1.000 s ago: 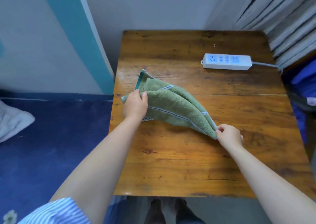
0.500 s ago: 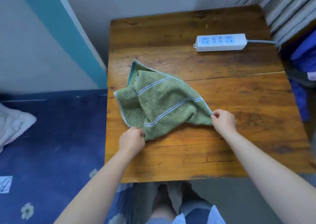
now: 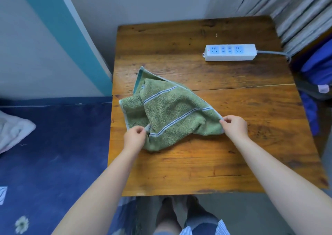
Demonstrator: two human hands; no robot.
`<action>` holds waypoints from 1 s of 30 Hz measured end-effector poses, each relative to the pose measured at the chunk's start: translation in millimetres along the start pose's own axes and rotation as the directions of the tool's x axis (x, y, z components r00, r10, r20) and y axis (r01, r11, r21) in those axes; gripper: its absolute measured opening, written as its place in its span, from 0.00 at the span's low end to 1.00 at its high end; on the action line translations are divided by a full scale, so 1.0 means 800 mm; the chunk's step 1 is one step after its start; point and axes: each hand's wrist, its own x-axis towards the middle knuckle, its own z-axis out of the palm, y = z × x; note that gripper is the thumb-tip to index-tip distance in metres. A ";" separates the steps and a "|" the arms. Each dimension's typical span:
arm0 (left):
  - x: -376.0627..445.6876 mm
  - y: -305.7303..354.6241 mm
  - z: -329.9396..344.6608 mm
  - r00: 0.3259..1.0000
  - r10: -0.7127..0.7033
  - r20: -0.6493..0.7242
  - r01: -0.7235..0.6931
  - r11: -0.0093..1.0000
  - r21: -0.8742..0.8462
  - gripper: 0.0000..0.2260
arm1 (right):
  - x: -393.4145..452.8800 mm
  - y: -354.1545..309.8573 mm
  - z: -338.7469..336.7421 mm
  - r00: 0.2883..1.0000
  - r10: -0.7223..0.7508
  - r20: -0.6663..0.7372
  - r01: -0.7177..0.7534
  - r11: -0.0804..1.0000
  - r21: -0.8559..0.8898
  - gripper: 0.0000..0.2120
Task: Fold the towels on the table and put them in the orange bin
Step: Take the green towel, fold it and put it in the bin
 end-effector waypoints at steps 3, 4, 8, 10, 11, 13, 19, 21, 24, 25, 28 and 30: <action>0.002 0.018 -0.050 0.995 -0.044 -0.086 -0.001 0.885 -0.465 0.11 | 0.008 -0.020 -0.026 0.997 0.024 -0.073 -0.009 0.979 0.203 0.08; 0.003 0.027 -0.070 0.994 -0.050 -0.094 -0.014 0.813 -0.582 0.13 | 0.012 -0.033 -0.037 0.996 0.005 -0.087 0.016 0.970 0.244 0.08; 0.001 0.090 -0.137 0.999 -0.003 -0.038 -0.032 0.492 -0.870 0.14 | 0.027 -0.102 -0.087 0.985 -0.066 -0.160 0.126 0.908 0.399 0.09; -0.006 0.127 -0.167 0.999 0.034 0.040 0.019 0.473 -0.881 0.13 | 0.027 -0.138 -0.116 0.968 -0.122 -0.217 0.206 0.884 0.420 0.09; -0.010 0.141 -0.177 0.994 0.042 0.103 0.065 0.535 -0.842 0.13 | 0.026 -0.152 -0.127 0.957 -0.161 -0.241 0.250 0.879 0.407 0.10; -0.017 0.164 -0.197 0.971 0.026 0.240 0.149 0.715 -0.683 0.12 | 0.022 -0.181 -0.157 0.927 -0.244 -0.284 0.337 0.874 0.351 0.10; -0.047 0.207 -0.237 0.979 -0.055 0.196 0.101 0.967 -0.232 0.11 | 0.006 -0.223 -0.237 0.926 -0.279 -0.256 0.348 0.895 0.281 0.06; -0.052 0.222 -0.242 0.991 -0.031 0.133 0.080 0.922 -0.378 0.13 | 0.005 -0.223 -0.250 0.948 -0.208 -0.240 0.289 0.878 0.381 0.12; -0.052 0.244 -0.240 0.997 0.008 -0.076 -0.049 0.827 -0.560 0.15 | 0.003 -0.228 -0.269 0.958 -0.125 -0.259 0.239 0.846 0.476 0.17; -0.053 0.253 -0.239 0.992 0.007 -0.128 -0.084 0.789 -0.608 0.15 | 0.003 -0.231 -0.276 0.954 -0.117 -0.277 0.242 0.847 0.474 0.17; -0.048 0.280 -0.231 0.977 -0.014 -0.215 -0.158 0.631 -0.759 0.14 | 0.005 -0.252 -0.294 0.933 -0.169 -0.317 0.295 0.863 0.411 0.09; -0.045 0.304 -0.231 0.962 0.003 -0.274 -0.234 0.529 -0.815 0.14 | 0.008 -0.274 -0.306 0.913 -0.204 -0.353 0.344 0.852 0.396 0.06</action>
